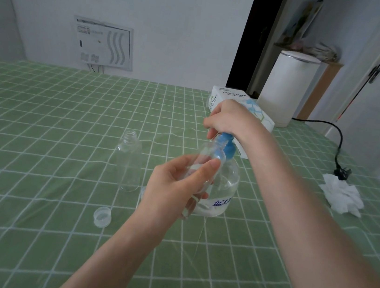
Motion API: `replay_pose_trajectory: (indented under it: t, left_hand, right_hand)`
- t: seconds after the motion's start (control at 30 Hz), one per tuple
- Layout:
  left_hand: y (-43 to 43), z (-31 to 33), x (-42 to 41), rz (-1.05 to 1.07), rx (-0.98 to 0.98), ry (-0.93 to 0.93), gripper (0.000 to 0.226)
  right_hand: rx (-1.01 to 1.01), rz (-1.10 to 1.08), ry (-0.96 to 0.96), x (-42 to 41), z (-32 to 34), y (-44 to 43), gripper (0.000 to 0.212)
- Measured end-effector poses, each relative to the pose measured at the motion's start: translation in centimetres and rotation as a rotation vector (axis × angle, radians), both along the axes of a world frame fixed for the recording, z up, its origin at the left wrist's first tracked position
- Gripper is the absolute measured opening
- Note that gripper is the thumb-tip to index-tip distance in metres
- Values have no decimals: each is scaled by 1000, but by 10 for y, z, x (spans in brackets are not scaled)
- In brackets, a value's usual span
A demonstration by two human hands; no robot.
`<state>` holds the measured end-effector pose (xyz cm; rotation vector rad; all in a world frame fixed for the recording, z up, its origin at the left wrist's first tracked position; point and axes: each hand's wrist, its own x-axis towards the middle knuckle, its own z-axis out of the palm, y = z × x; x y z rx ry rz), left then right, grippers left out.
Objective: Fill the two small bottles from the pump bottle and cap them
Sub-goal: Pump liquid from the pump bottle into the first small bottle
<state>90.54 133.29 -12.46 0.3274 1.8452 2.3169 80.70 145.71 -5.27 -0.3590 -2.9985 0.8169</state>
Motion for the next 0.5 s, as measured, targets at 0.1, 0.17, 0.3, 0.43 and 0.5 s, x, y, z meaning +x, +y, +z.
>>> replay_pose_trajectory:
  t: [0.1, 0.17, 0.3, 0.43, 0.5]
  left_hand:
    - [0, -2, 0, -6, -7, -18, 43]
    - [0, -2, 0, -2, -17, -24, 45]
    - [0, -2, 1, 10, -46, -10, 44]
    - [0, 0, 2, 24, -44, 6, 43]
    - [0, 0, 2, 22, -42, 2, 42]
  right_hand:
    - [4, -7, -9, 1, -5, 0, 31]
    - [8, -7, -14, 1, -6, 0, 30]
    - [-8, -3, 11, 3, -3, 1, 31]
    - [-3, 10, 43, 1, 4, 2, 30]
    - [0, 17, 41, 1, 5, 1, 30]
